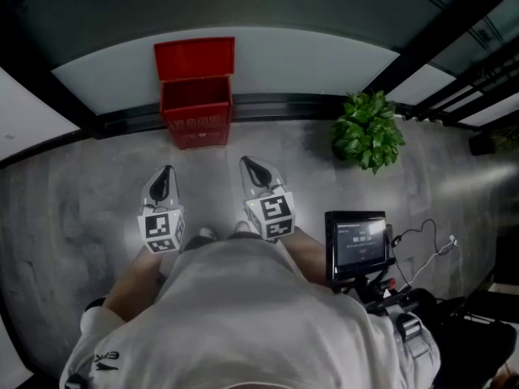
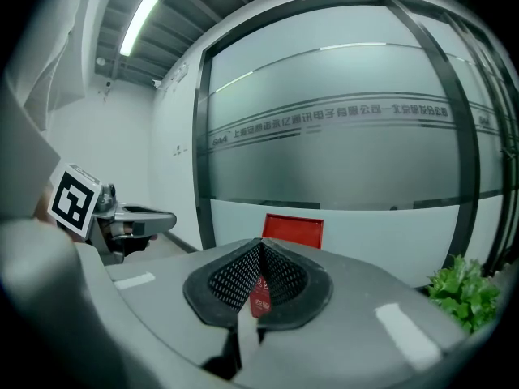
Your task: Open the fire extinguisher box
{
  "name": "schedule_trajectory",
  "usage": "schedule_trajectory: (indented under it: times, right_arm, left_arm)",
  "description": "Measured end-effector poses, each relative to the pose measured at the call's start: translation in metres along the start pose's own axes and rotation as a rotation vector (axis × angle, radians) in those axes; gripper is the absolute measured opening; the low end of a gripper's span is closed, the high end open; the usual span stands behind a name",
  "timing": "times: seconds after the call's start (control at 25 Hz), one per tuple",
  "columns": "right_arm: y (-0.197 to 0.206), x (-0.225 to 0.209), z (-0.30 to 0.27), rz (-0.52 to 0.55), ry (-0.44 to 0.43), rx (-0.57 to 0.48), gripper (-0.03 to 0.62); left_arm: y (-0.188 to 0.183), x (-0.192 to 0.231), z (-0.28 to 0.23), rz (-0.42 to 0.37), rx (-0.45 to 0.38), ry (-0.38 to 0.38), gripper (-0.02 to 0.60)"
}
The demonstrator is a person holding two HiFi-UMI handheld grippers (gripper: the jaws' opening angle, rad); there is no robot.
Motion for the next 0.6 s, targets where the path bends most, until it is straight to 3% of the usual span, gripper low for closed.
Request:
schedule_trajectory:
  times: [0.6]
  right_arm:
    - [-0.0092,0.0023,-0.001,0.004,-0.007,-0.004,0.011]
  left_arm:
    - [-0.0049,0.0029,-0.0004,0.003,-0.007,-0.006,0.003]
Point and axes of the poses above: the fingertips, and each gripper's own axes: z backward along the fingers, x to its left, y out of its underside, the point moved 9 cm from there along z, backward along the fingers, and after that the axes turned 2 degrees about x, right-handed, at the moved point
